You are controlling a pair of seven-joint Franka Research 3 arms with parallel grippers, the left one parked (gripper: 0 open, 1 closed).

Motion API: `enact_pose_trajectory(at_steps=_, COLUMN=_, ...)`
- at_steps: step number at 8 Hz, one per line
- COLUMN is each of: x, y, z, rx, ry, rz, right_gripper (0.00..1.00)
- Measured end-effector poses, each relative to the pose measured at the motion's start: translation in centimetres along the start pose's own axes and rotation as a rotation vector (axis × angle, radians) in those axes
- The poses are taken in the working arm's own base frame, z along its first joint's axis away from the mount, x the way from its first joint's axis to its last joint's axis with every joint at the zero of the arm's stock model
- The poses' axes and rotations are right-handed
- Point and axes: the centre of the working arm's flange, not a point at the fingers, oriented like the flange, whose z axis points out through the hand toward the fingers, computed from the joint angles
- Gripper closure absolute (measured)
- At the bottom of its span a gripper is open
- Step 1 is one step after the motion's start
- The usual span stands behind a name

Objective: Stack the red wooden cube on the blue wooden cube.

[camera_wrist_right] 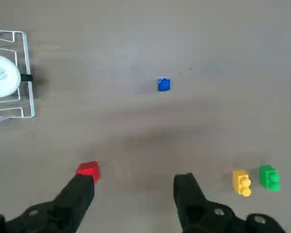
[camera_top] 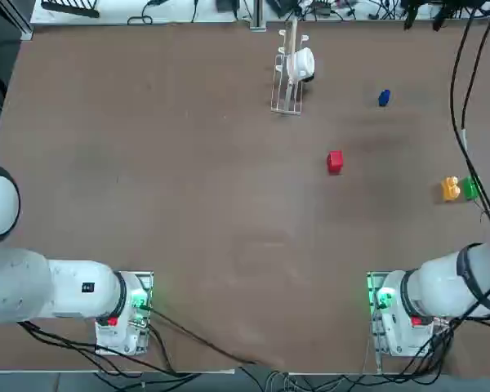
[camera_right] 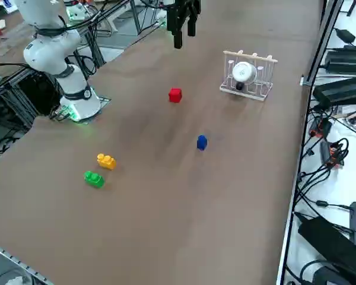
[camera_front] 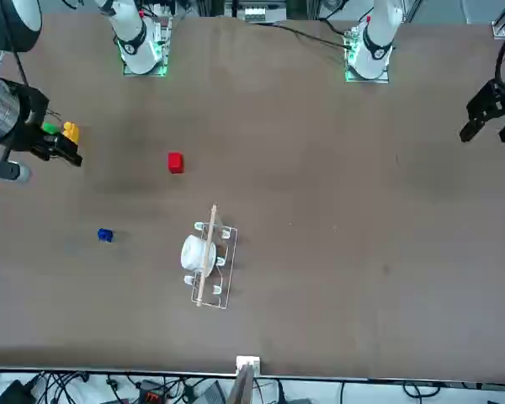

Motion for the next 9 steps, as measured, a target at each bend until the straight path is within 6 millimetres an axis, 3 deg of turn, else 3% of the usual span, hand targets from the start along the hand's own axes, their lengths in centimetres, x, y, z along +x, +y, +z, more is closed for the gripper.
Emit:
enact_pose_trajectory(at_steps=4, x=0.0, y=-0.3, z=0.6, rx=-0.003, ry=-0.018, rz=-0.009, right_gripper=0.0)
enact_pose_trajectory(at_steps=7, x=-0.4, y=-5.5, z=7.0, rx=0.0, ry=-0.013, rz=-0.087, right_gripper=0.0)
enact_pose_trajectory(at_steps=9, x=-2.3, y=-9.7, z=13.7, rx=0.027, ry=0.071, rz=-0.067, right_gripper=0.0)
